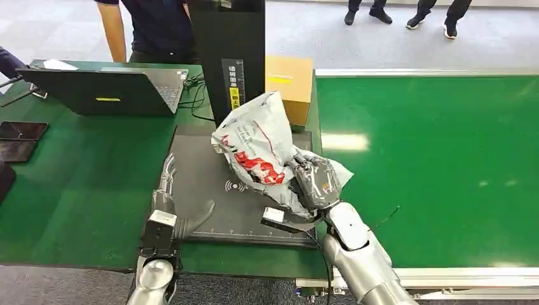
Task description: Moved the parcel from conveyor to table for the left to box.
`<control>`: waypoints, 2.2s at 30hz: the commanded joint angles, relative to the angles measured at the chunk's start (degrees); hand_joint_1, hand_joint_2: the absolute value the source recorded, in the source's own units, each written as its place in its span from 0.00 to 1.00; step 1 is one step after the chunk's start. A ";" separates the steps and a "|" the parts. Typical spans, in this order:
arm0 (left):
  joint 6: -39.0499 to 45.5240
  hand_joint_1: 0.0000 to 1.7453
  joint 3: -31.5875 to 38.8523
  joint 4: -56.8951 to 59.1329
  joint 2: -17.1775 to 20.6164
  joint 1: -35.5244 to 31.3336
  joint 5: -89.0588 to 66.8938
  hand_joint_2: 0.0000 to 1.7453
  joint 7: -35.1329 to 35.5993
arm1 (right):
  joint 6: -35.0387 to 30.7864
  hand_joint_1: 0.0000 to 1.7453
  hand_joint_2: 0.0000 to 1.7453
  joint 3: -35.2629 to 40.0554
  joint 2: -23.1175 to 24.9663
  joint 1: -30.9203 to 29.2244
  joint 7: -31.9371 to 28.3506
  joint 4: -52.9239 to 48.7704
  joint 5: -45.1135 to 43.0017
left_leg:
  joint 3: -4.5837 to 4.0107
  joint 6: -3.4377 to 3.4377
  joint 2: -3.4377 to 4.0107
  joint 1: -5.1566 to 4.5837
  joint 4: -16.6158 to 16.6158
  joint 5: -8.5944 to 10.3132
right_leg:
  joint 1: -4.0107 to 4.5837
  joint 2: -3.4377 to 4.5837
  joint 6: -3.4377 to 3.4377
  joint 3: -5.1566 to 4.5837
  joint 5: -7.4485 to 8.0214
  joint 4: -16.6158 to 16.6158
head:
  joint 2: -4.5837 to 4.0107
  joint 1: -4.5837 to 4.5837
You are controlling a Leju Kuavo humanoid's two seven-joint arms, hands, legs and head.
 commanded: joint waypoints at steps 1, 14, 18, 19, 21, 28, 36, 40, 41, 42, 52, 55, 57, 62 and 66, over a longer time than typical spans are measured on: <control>0.75 0.00 -1.40 5.54 2.67 -2.79 1.20 1.00 -0.91 | 0.57 0.98 1.00 9.05 0.85 -7.23 -3.59 15.10 -4.11 | 0.17 -0.01 0.15 -0.01 -0.12 0.02 | 0.00 0.13 -0.10 0.10 0.05 -0.07 | 0.00 0.02; 0.98 0.00 -2.12 6.35 3.01 -3.46 2.11 1.00 -1.56 | 3.71 0.94 1.00 13.96 3.28 -12.61 -9.56 27.74 -7.52 | 0.15 -0.01 0.07 -0.01 -0.10 0.02 | 0.00 0.06 -0.09 0.10 0.02 -0.05 | 0.00 0.00; 1.42 0.00 -2.12 5.80 2.82 -3.15 2.46 1.00 -1.61 | 4.16 0.66 1.00 15.32 4.13 -13.84 -8.55 31.71 -7.35 | 0.16 -0.01 0.09 -0.02 -0.11 0.03 | -0.01 0.07 -0.10 0.09 0.03 -0.05 | 0.00 0.02; 1.42 0.00 -2.12 5.80 2.82 -3.15 2.46 1.00 -1.61 | 4.16 0.66 1.00 15.32 4.13 -13.84 -8.55 31.71 -7.35 | 0.20 -0.01 0.09 -0.03 -0.15 0.04 | -0.01 0.07 -0.12 0.13 0.04 -0.09 | 0.00 0.02; 1.47 0.00 -2.15 5.53 2.76 -3.01 2.46 1.00 -1.59 | 3.77 0.23 1.00 15.41 4.24 -13.70 -8.40 31.90 -7.27 | 0.15 -0.01 0.00 -0.01 -0.11 0.04 | 0.01 -0.01 -0.10 0.12 0.01 -0.06 | 0.00 0.02; 1.58 0.00 -2.17 4.91 2.65 -2.76 2.39 1.00 -1.15 | 1.66 0.00 1.00 15.17 4.53 -13.85 -7.16 33.33 -8.26 | 0.20 -0.01 -0.02 -0.01 -0.11 0.04 | 0.00 -0.03 -0.09 0.16 0.01 -0.06 | 0.00 0.00; 1.83 0.00 -2.37 5.82 2.67 -3.21 2.42 1.00 -1.10 | -3.00 0.00 1.00 10.29 4.00 -11.65 -13.49 27.40 -14.55 | 0.22 0.00 -0.07 -0.01 -0.08 0.04 | 0.00 -0.09 -0.06 0.20 0.00 -0.05 | 0.00 0.00; 2.33 0.00 -2.37 6.27 2.78 -3.35 2.70 1.00 -1.40 | -0.88 0.00 1.00 5.49 4.46 -10.59 -22.08 25.30 -25.10 | 0.23 -0.01 -0.11 0.00 -0.09 0.04 | 0.01 -0.12 -0.08 0.21 -0.01 -0.07 | 0.00 0.00; 2.29 0.00 -2.31 6.18 2.73 -3.30 2.72 1.00 -1.42 | 0.89 0.00 1.00 4.68 4.32 -10.19 -23.81 24.25 -28.30 | 0.27 -0.01 -0.13 -0.01 -0.15 0.06 | 0.00 -0.15 -0.12 0.25 -0.01 -0.11 | 0.00 0.02; 2.20 0.00 -2.24 6.05 2.70 -3.22 2.73 1.00 -1.42 | 2.02 0.00 1.00 4.79 3.86 -9.97 -24.18 23.38 -29.84 | 0.21 -0.02 -0.06 -0.01 -0.07 0.03 | 0.00 -0.07 -0.08 0.17 -0.02 -0.04 | 0.00 0.00; 2.84 0.00 -1.80 6.39 3.29 -3.18 2.86 1.00 -1.65 | 11.53 0.00 1.00 4.95 -0.04 -5.63 -24.81 11.83 -43.68 | 0.13 0.00 -0.14 -0.02 -0.11 0.06 | -0.01 -0.16 -0.09 0.12 -0.01 -0.08 | 0.00 0.00; 2.94 0.00 -1.75 5.41 3.37 -2.30 2.91 1.00 -1.70 | 10.58 0.00 1.00 4.75 -1.00 -4.41 -24.25 8.97 -44.27 | 0.12 0.00 -0.12 -0.03 -0.10 0.05 | -0.01 -0.13 -0.08 0.10 -0.02 -0.06 | 0.00 0.00; 3.23 0.00 -1.71 4.69 3.37 -1.84 2.77 1.00 -1.61 | 10.06 0.00 1.00 3.68 -1.56 -2.64 -24.54 5.62 -46.11 | 0.13 0.00 -0.11 -0.01 -0.10 0.04 | 0.00 -0.13 -0.09 0.11 -0.01 -0.08 | 0.00 0.00; 4.21 0.00 -1.94 3.82 4.02 -1.84 1.81 1.00 -1.23 | 9.48 0.00 1.00 -0.10 -2.53 2.38 -25.72 -3.34 -50.93 | 0.13 -0.01 -0.16 -0.01 -0.10 0.03 | 0.01 -0.18 -0.10 0.14 -0.04 -0.08 | 0.00 0.00; 4.68 0.00 -2.12 2.50 4.44 -1.29 1.18 1.00 -0.98 | 9.73 0.00 1.00 -2.50 -2.86 5.65 -26.62 -8.57 -53.15 | 0.04 -0.01 -0.12 -0.01 -0.05 0.03 | 0.01 -0.13 -0.07 0.04 -0.03 -0.04 | 0.00 0.02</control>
